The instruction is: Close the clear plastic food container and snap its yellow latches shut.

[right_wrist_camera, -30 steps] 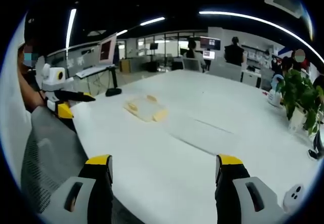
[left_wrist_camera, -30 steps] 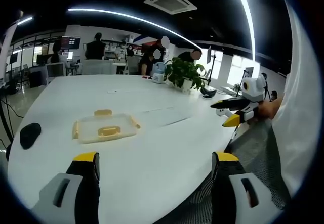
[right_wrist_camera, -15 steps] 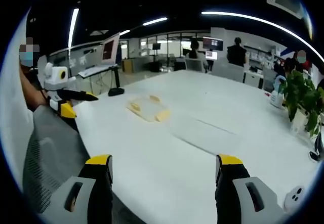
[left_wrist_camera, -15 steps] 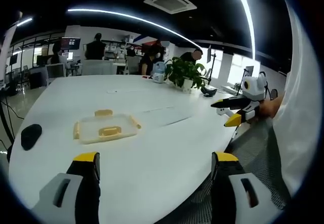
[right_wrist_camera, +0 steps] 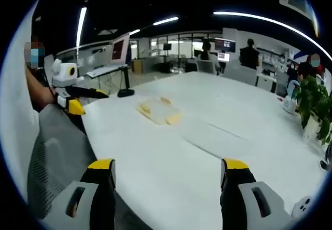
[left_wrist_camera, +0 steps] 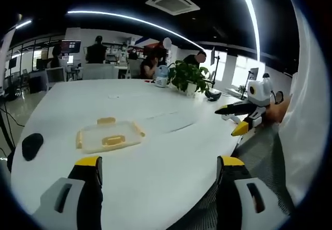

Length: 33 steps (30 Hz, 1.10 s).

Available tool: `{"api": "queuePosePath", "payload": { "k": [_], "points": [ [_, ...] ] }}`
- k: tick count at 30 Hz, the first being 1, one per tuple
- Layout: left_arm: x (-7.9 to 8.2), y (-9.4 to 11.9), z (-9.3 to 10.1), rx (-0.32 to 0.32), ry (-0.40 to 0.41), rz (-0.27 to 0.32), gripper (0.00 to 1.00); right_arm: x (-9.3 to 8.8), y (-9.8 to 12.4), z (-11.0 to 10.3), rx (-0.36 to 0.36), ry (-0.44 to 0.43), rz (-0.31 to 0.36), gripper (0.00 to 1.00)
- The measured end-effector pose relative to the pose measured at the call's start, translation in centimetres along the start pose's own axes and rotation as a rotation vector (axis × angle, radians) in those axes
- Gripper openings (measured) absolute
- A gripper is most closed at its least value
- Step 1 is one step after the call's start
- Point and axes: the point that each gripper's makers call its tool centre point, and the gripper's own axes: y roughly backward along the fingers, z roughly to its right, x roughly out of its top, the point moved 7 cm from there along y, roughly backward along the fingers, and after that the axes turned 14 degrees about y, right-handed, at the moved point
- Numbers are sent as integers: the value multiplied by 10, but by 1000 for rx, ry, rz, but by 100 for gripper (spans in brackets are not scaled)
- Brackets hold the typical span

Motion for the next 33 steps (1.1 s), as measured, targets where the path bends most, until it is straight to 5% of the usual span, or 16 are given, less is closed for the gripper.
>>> {"api": "queuePosePath", "payload": {
  "k": [8,33],
  "points": [
    [1,-3,-2,-23,-13,-23,92,8,-6,2,26,33,-4,84],
    [-7,-19,-49,-36,-33,-145,85,23,-78,8,187,91,-84,80]
  ]
}}
